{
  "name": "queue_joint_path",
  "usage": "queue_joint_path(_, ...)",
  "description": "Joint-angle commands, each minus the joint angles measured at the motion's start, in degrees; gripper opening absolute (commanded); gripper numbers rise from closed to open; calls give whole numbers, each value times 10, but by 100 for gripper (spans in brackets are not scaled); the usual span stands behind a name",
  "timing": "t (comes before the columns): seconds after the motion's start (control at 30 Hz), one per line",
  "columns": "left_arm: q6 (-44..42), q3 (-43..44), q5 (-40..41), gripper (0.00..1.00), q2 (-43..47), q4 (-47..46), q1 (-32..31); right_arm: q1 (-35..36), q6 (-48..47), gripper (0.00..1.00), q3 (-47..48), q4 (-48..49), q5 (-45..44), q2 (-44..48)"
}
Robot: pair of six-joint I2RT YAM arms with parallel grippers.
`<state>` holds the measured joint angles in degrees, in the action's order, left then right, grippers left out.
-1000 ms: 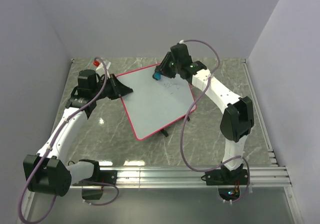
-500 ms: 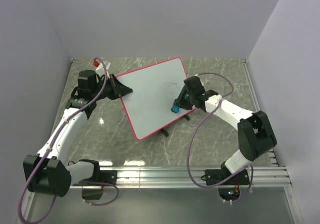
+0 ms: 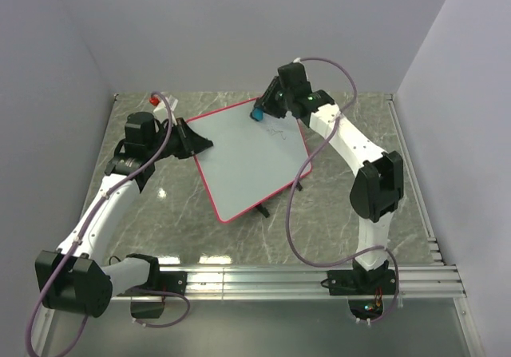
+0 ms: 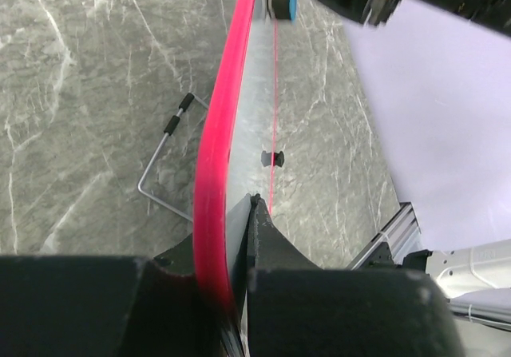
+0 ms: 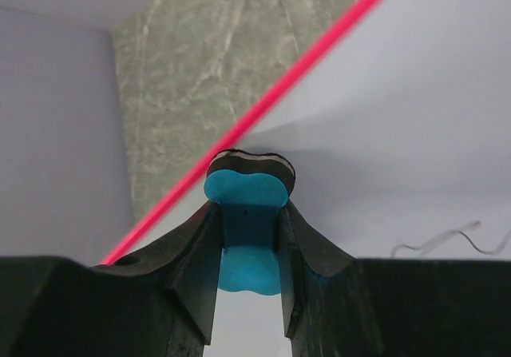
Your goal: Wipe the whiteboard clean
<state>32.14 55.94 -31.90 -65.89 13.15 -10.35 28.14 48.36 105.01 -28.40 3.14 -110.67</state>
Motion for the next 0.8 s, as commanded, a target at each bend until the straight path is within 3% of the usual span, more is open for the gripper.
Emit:
queue_joint_path(0.0, -145, -25, 94, 0, -10, 109, -14, 2, 12, 0, 35, -25, 8, -26)
queue_joint_path(0.37, -144, -26, 94, 0, -4, 109, -15, -23, 16, 0, -319, 95, -1, 92)
queue_joint_path(0.47, -142, -30, 92, 0, -2, 108, -15, -39, 15, 0, -371, 112, 5, 111)
queue_joint_path(0.63, -141, -32, 90, 0, 2, 106, -15, -44, 8, 0, -347, 98, 3, 99)
queue_joint_path(0.77, -142, -32, 88, 0, 2, 107, -18, -44, 8, 0, -239, 72, 10, 62)
